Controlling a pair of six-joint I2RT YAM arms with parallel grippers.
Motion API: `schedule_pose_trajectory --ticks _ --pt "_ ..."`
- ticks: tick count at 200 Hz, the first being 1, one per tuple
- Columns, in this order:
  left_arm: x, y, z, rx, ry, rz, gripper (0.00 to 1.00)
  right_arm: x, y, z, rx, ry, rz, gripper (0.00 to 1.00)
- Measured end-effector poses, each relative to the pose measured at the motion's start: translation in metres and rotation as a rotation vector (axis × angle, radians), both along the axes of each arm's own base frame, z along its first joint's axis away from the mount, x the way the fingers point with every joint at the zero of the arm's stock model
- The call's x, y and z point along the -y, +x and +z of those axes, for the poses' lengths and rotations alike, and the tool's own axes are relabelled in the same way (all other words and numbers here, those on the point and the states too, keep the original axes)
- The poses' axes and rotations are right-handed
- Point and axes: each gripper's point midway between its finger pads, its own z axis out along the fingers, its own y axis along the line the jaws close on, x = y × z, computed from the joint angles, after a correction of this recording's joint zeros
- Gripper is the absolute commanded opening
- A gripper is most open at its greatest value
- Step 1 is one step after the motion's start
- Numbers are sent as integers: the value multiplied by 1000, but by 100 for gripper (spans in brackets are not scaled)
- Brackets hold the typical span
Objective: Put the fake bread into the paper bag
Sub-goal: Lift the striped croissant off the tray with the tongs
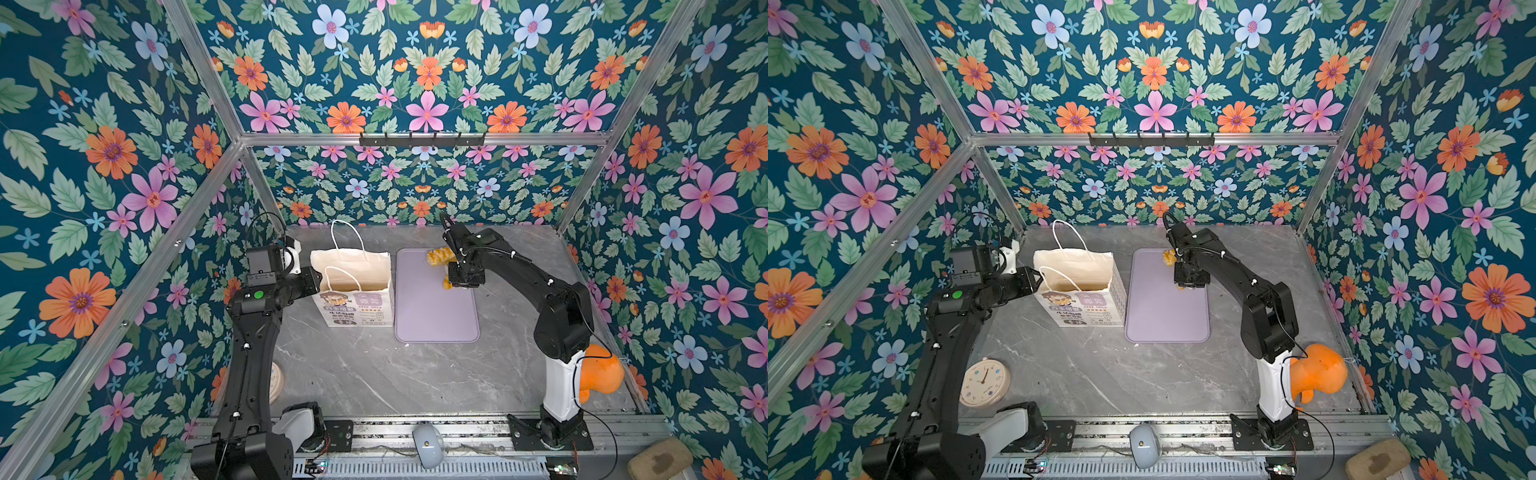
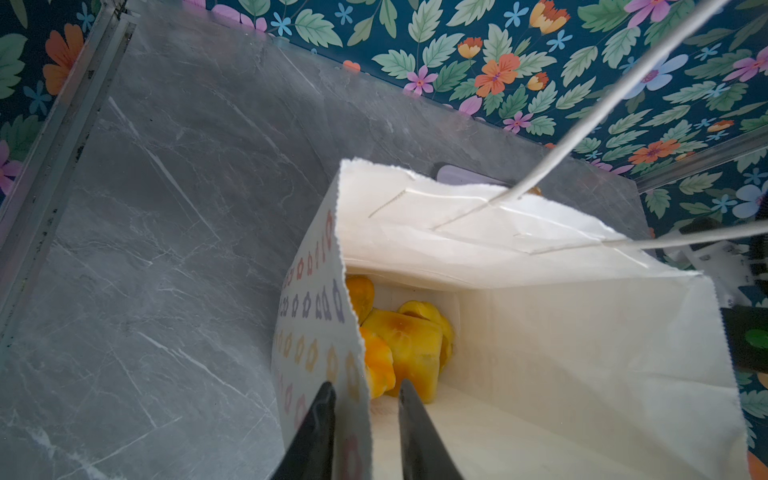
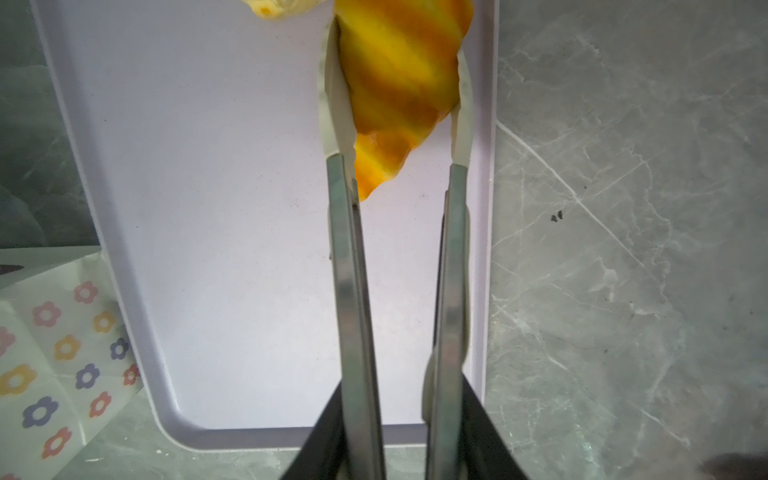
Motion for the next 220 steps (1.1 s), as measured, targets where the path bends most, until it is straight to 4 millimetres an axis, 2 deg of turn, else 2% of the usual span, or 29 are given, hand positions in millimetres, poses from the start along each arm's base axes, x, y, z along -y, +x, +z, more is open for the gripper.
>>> schedule_pose_trajectory --ticks 48,80,121,148,179,220 --pt "0 0 0 0 0 0 28 -1 -10 14 13 -6 65 28" --pt "0 0 -1 -2 0 0 28 -12 -32 18 -19 -23 191 27" --pt "0 -1 -1 -1 -1 -1 28 -8 -60 26 -52 -39 256 27" --pt "1 -1 -1 -1 -3 -3 28 -25 -78 32 -61 -15 346 27" --pt "1 -1 1 3 -5 -6 28 -32 -87 30 -82 -20 384 28" --pt "1 -2 2 8 -4 -5 28 -36 -93 16 -128 -76 414 34"
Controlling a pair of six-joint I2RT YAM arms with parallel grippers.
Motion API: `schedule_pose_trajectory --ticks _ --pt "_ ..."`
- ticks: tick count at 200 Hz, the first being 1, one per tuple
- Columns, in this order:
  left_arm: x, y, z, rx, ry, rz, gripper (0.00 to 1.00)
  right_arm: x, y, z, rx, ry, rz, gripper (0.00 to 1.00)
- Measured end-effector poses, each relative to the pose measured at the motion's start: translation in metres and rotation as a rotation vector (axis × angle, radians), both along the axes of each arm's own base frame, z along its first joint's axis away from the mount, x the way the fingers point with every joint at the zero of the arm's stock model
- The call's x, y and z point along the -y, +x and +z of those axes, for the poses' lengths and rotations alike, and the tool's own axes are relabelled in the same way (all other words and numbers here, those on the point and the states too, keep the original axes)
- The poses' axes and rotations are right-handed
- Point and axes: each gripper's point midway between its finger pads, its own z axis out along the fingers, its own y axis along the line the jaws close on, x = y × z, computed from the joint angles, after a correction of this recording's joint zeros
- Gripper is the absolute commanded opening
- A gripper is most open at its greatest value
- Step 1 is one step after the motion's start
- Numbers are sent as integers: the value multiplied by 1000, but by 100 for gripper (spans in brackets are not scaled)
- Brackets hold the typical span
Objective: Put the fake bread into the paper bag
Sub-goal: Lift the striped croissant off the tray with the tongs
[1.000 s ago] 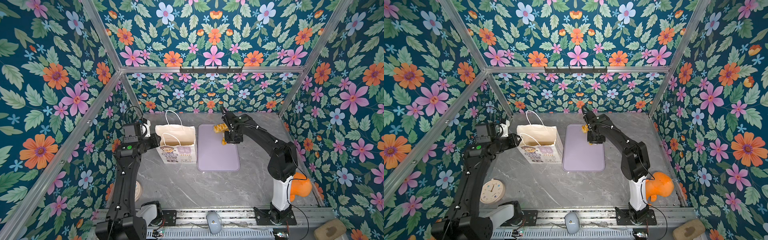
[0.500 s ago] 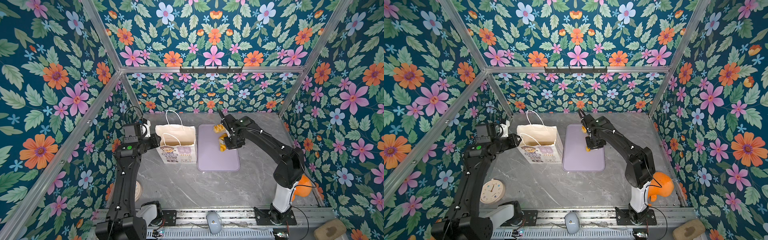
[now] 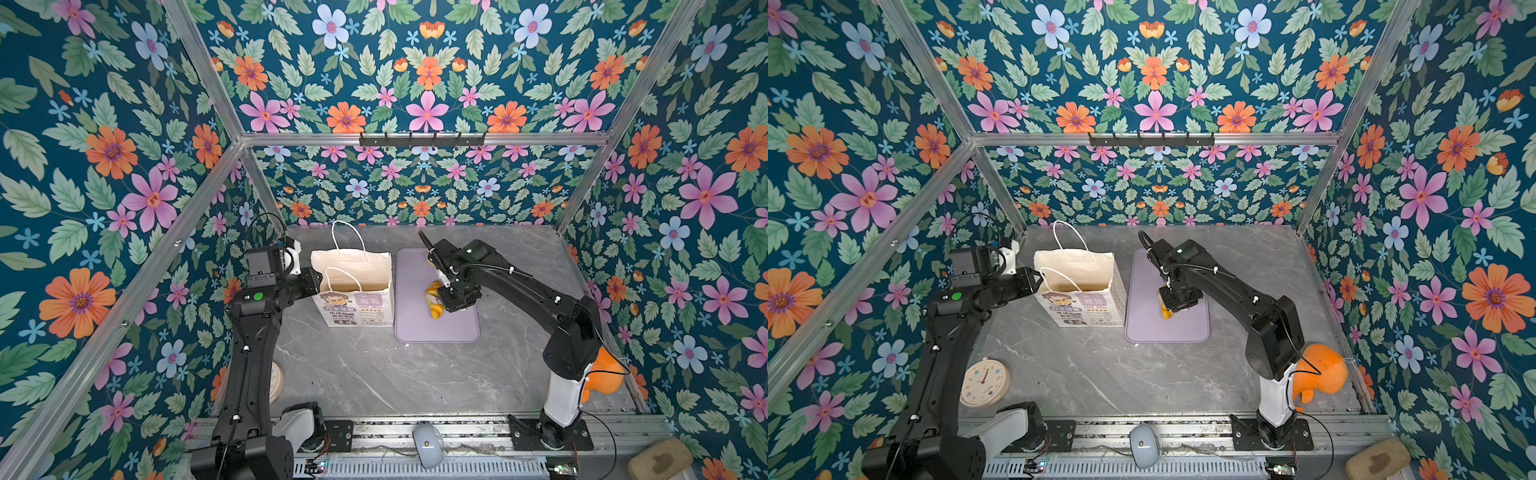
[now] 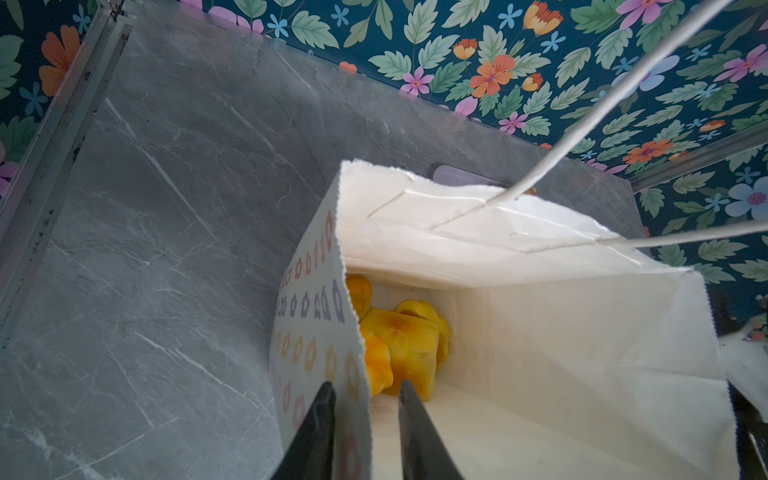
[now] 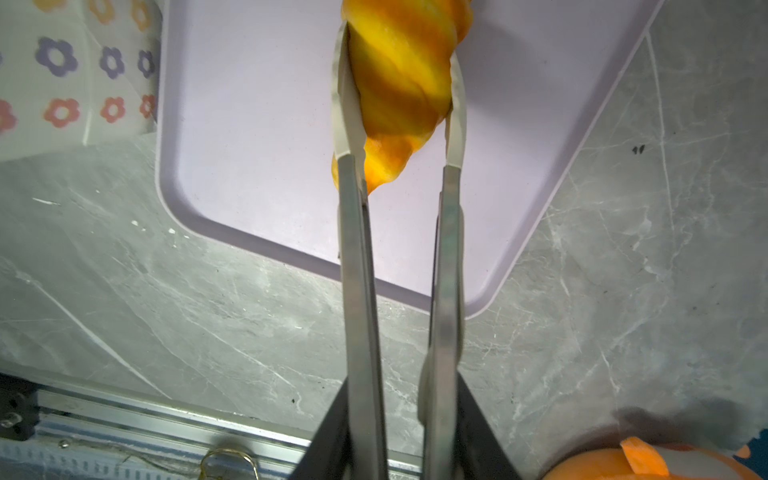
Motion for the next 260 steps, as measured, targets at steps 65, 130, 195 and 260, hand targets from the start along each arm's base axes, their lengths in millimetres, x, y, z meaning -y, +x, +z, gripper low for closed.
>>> schedule_pose_trajectory --ticks 65,130,195,260 --pt "0 0 -2 -6 -1 0 28 -3 0 -7 -17 -61 -18 39" --pt "0 -1 -2 -3 0 0 28 -5 0 -9 -27 -82 -34 40" --pt "0 -1 -2 -3 -1 -1 28 -4 3 -11 -24 -104 -40 41" --pt "0 -1 2 5 0 -1 28 -8 9 3 11 -80 -38 29"
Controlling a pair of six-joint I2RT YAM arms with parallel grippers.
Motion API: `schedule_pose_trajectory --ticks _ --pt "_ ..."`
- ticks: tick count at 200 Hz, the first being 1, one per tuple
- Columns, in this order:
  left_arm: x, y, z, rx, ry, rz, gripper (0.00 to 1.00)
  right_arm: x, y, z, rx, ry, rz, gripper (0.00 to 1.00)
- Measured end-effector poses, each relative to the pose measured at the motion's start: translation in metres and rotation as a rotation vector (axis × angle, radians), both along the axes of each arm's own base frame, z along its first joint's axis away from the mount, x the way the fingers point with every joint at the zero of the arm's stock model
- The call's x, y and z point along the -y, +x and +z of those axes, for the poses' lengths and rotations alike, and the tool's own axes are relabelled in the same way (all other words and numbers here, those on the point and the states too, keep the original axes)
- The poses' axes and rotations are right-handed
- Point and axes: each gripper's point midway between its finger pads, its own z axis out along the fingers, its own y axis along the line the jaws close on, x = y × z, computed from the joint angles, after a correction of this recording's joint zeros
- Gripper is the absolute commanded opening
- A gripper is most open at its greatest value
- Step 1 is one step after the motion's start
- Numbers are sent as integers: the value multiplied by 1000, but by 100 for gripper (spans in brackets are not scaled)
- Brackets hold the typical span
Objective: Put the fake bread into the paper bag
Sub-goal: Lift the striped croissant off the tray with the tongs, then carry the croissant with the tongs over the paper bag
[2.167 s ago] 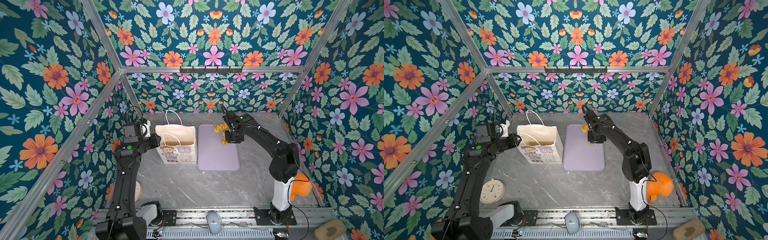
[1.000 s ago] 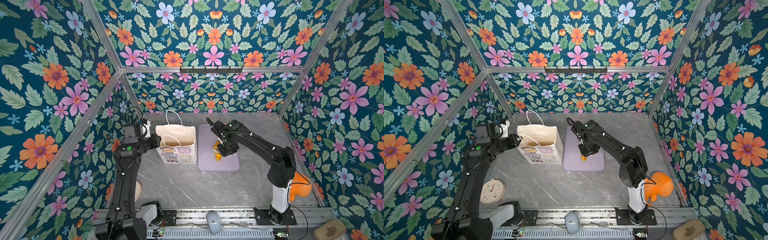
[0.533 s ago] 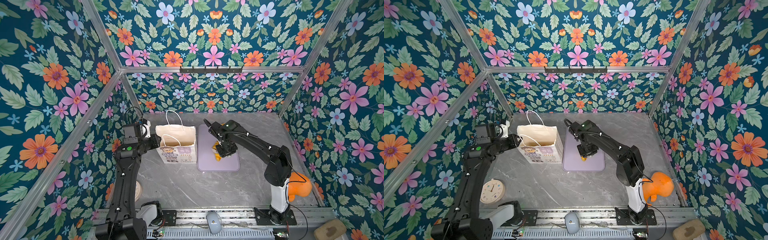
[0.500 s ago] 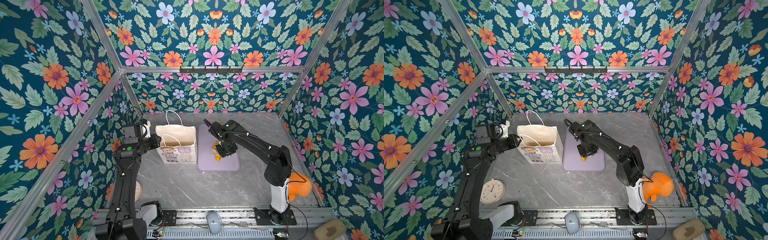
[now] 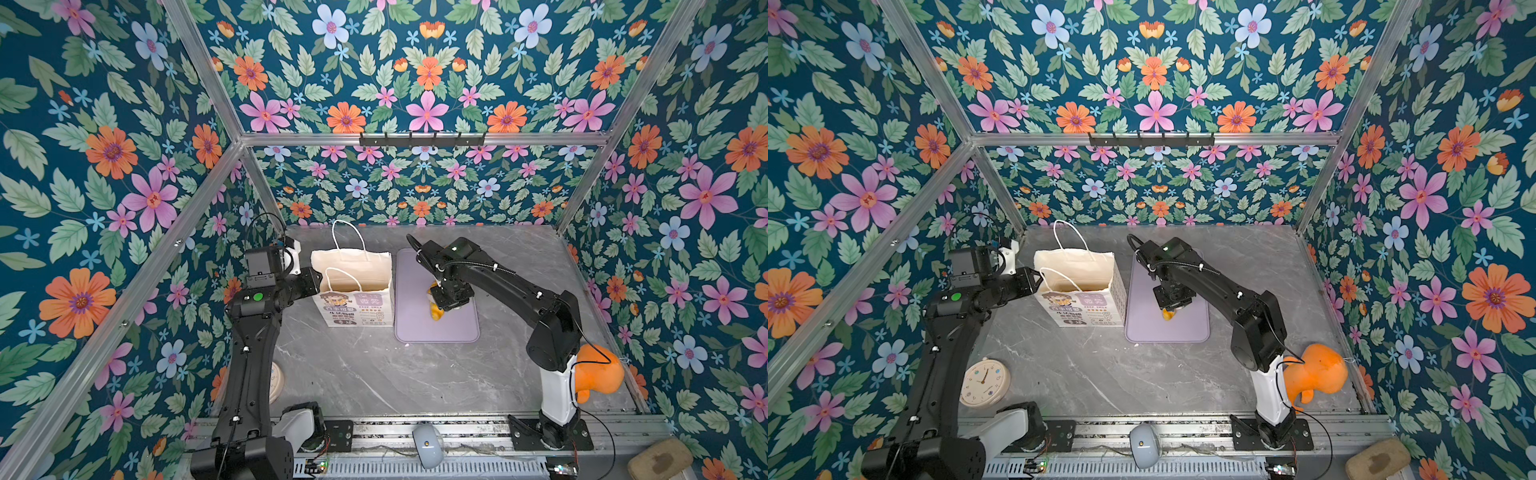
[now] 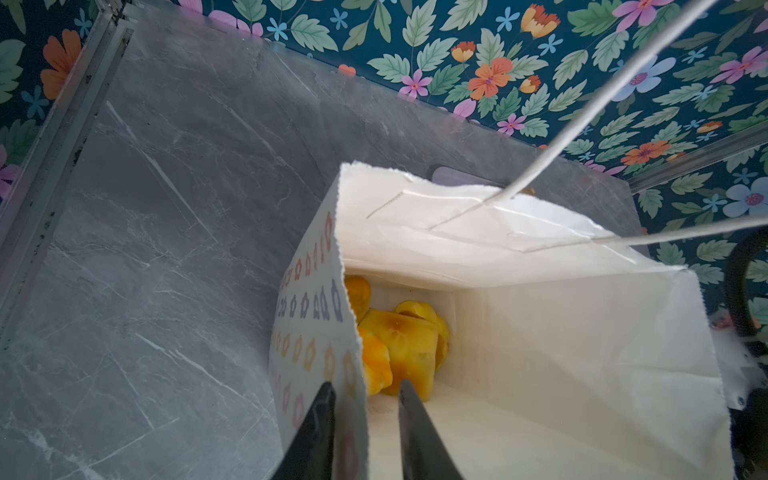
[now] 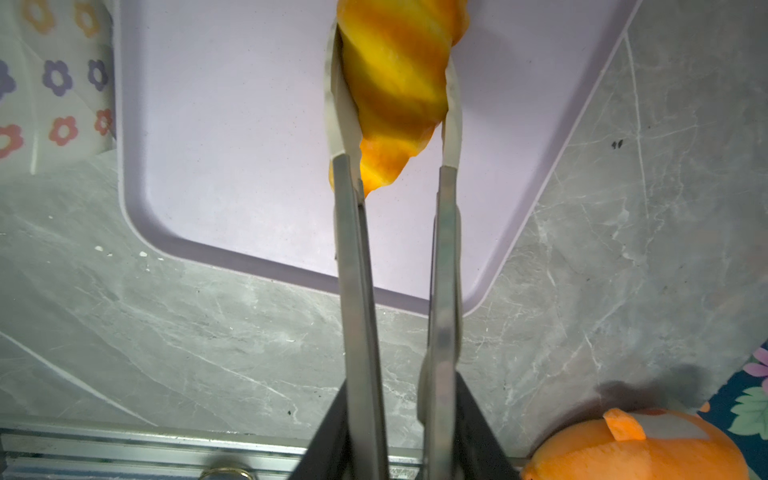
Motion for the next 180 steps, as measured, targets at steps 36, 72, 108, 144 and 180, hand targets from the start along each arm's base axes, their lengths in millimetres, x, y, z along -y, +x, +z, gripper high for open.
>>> schedule_pose_trajectory --ticks 36,72,108,144,180 --pt "0 0 0 0 0 0 28 -6 8 39 77 64 22 29" --pt "0 0 2 4 1 0 28 -14 13 99 195 169 82 29" --pt "0 0 3 6 1 0 28 -22 11 150 297 269 194 29" --pt "0 1 4 9 -1 -2 28 -26 10 190 392 336 268 29" --pt "1 0 4 9 -4 -5 28 -33 4 209 421 399 333 30"
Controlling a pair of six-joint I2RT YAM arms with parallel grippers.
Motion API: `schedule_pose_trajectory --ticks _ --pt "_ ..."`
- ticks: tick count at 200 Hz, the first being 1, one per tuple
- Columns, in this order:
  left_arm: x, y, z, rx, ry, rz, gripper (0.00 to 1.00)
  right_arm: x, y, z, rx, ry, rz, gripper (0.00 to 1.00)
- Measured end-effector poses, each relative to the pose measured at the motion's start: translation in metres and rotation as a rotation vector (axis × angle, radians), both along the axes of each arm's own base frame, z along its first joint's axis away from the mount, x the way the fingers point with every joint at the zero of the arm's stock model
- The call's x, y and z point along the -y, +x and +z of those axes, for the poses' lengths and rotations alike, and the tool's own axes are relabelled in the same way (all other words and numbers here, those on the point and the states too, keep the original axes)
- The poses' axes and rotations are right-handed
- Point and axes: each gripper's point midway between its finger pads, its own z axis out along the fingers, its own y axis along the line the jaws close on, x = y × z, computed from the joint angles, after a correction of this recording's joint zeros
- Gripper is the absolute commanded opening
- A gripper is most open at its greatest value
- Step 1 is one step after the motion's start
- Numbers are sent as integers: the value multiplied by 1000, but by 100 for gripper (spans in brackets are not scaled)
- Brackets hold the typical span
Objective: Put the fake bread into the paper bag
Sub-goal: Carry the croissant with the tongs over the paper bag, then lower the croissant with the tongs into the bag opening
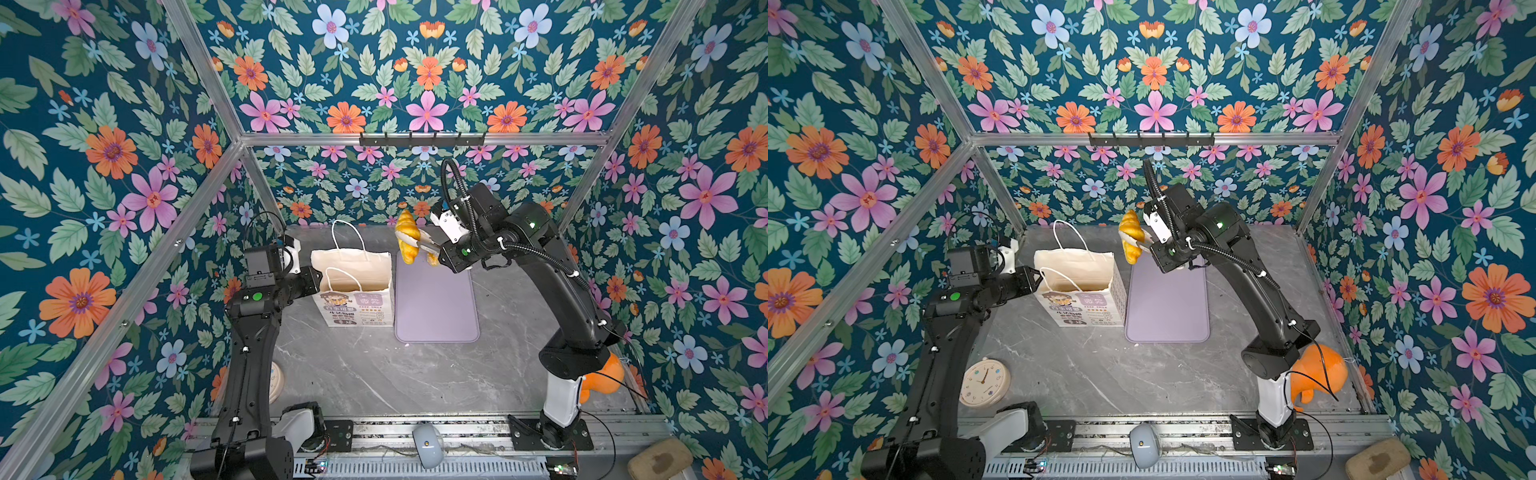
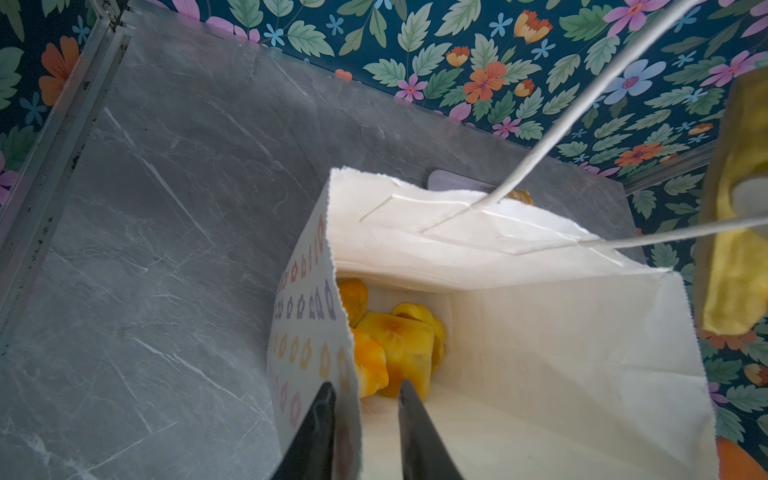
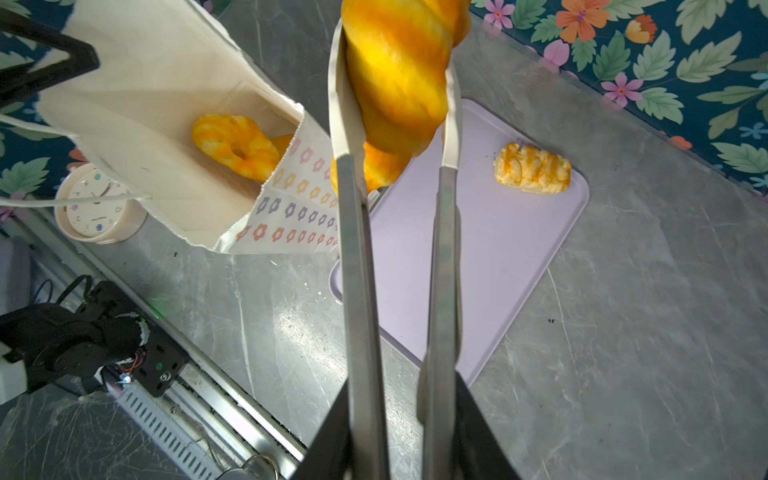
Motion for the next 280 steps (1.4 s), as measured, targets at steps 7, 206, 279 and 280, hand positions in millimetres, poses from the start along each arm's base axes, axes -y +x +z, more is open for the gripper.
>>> schedule_pose_trajectory --ticks 7,206,279,280 --pt "0 0 0 0 0 0 28 -2 -2 3 3 15 18 30" --pt "-28 -3 6 -41 133 111 42 -73 -36 34 -47 368 369 29" --pt "-21 2 -11 -89 112 75 31 -85 -27 9 -60 340 407 27" --pt "-21 2 -11 -89 111 75 31 -85 -27 8 -60 340 408 27"
